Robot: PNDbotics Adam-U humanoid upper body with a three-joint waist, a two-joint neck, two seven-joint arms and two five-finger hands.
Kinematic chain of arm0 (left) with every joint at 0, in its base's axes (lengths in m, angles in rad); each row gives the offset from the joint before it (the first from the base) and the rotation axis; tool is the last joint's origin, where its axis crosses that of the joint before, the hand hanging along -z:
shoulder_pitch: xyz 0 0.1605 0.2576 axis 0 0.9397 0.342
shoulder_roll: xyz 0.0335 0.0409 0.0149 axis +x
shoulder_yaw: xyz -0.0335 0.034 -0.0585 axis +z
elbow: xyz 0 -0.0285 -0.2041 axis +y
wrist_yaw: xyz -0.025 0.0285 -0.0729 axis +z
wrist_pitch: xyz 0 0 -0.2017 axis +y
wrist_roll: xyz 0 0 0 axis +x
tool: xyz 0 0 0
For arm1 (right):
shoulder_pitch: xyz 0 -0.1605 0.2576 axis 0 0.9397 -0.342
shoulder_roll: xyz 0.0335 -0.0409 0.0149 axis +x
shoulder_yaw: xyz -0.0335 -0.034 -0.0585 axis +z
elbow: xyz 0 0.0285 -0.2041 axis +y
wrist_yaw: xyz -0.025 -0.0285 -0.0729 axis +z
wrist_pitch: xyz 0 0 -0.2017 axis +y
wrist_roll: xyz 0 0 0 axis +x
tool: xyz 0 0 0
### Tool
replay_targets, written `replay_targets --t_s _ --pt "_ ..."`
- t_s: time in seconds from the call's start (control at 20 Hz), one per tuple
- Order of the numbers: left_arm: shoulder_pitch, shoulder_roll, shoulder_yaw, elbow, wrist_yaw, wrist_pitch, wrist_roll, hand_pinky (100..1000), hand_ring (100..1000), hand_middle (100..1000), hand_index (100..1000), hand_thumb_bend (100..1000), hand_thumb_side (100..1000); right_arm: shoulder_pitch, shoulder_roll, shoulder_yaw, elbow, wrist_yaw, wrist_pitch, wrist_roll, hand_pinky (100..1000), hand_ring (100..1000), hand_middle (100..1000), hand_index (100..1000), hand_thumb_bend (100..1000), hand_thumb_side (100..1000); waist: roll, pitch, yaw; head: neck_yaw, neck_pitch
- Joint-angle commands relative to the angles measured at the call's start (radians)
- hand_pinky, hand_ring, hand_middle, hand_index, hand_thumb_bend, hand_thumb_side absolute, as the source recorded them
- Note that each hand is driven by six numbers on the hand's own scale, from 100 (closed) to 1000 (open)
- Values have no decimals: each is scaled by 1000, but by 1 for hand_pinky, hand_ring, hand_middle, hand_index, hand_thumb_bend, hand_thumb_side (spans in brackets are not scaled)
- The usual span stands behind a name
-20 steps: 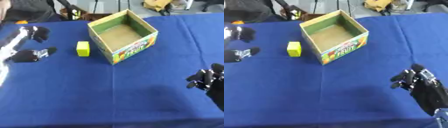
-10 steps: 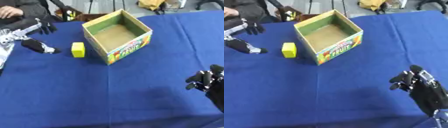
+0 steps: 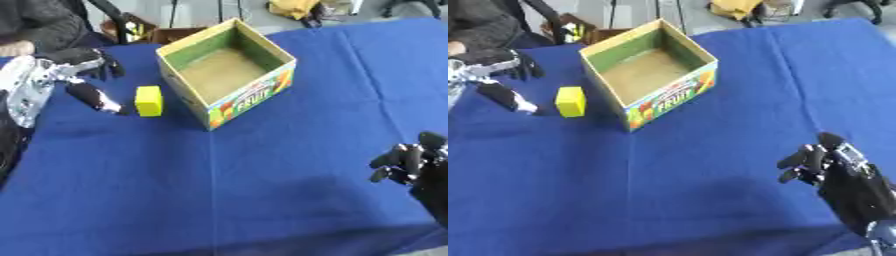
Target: Pick up objects on the table and place them in the box.
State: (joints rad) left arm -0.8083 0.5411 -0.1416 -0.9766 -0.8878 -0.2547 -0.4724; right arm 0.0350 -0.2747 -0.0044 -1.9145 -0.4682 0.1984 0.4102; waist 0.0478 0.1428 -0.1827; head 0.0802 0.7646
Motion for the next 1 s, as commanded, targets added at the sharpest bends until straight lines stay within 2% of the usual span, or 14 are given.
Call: replay_targets --t_s 0.05,0.5,0.7,1.0 --pt "-32 0 24 27 -41 -10 30 680 659 686 802 670 482 -8 -17 3 -24 5 -3 8 558 630 467 388 100 698 -2 -9 -5 9 5" --pt "-44 -30 42 67 -94 -12 128 688 666 684 800 648 447 -10 -15 9 -28 9 -2 15 559 630 467 387 100 699 -2 -2 -27 20 5" --pt "-39 -47 42 84 -71 -42 138 692 650 661 788 625 442 -10 -12 10 -29 11 -2 17 559 630 467 387 100 699 -3 1 -36 22 5" --pt "-26 -58 38 103 -69 -63 157 640 570 585 737 533 369 -10 -8 10 -31 15 -3 17 559 629 467 387 100 700 -4 5 -45 23 5"
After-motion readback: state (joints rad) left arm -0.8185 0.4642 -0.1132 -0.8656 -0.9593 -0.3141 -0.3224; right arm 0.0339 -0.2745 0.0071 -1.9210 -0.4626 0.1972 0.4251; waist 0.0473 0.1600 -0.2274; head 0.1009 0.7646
